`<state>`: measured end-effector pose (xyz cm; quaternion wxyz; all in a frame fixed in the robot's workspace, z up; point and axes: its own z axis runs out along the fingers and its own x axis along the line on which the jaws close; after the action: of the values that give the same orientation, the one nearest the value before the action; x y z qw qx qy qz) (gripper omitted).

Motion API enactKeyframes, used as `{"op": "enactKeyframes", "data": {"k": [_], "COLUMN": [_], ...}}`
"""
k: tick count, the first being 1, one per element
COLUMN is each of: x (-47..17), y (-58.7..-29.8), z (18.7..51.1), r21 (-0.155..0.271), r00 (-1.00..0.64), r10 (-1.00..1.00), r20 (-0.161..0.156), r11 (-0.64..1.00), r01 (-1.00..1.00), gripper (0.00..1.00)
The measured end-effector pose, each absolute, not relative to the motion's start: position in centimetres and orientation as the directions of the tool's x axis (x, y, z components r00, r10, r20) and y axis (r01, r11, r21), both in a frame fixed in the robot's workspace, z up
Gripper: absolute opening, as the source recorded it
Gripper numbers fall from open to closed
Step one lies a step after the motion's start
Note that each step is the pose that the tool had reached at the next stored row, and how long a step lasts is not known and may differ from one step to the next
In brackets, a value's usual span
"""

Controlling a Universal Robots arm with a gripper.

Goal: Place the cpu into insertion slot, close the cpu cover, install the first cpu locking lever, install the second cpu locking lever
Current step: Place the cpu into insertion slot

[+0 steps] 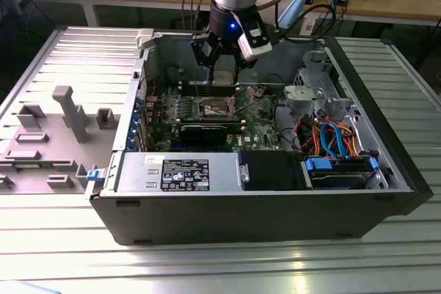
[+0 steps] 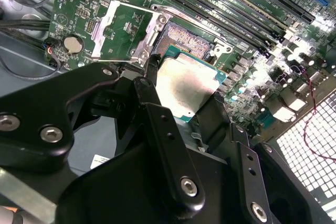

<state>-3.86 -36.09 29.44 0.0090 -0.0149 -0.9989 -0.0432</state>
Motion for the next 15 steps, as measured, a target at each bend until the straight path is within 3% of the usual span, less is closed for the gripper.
{"op": "enactKeyframes", "data": {"k": [15], "x": [-3.87], "y": [-36.09], "z": [29.44], "r21": [0.086], "r00": [-0.999], "r10": [0.044], "r20": [0.019], "r11": [0.995], "r01": [0.045], "gripper": [0.55]}}
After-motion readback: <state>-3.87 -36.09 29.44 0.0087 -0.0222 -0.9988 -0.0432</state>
